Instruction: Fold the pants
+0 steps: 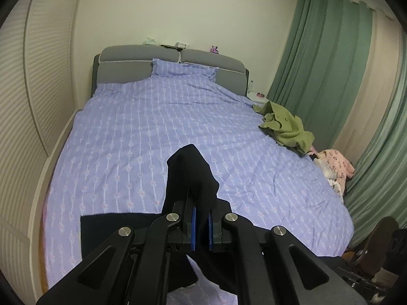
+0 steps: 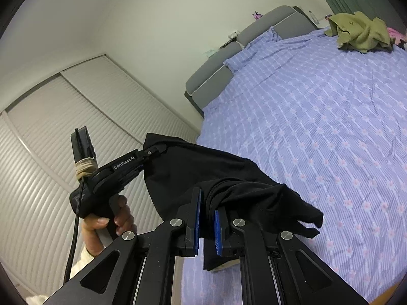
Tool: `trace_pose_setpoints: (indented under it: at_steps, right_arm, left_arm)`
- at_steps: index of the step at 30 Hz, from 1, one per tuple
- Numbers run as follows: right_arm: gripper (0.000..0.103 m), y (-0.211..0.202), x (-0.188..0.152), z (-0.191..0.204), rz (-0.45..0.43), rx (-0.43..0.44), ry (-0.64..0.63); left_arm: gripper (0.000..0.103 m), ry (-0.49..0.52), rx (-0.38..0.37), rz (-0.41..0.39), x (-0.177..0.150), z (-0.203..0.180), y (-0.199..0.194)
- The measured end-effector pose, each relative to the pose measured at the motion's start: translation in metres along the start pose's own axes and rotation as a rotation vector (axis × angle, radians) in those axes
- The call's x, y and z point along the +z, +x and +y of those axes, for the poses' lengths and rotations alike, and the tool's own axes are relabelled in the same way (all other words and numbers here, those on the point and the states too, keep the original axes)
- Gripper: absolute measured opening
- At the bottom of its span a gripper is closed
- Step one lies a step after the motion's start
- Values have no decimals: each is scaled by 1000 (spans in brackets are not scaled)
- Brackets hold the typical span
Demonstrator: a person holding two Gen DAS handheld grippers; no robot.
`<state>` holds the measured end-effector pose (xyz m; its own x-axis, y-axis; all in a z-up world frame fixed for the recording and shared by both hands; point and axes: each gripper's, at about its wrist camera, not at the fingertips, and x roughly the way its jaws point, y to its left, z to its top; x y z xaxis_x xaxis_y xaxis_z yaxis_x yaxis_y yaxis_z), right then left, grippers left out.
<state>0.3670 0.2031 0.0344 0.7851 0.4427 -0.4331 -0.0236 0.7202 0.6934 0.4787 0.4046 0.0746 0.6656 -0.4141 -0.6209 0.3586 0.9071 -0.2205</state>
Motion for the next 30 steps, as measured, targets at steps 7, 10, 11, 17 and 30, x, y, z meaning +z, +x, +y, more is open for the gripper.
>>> trace_pose_setpoints:
  at_steps: [7,10,11,17,30]
  right_arm:
    - [10,18,-6,14,-26,-60,-6]
    - [10,28,-9,20,-47,-86,22]
    - [10,32,-11,22,-64,-104,37]
    - [10,57,-16,38,-187,-217,86]
    - [10,201,-112,48,-41,-428,178]
  left_arm:
    - [8,49,-55,53,19,17,22]
    - [8,91,-96,70,30,25,35]
    - [8,107,-116,77,34,29,40]
    - [8,187,-222,115,63,41,79]
    - [8,123,-175,350,-26,184,188]
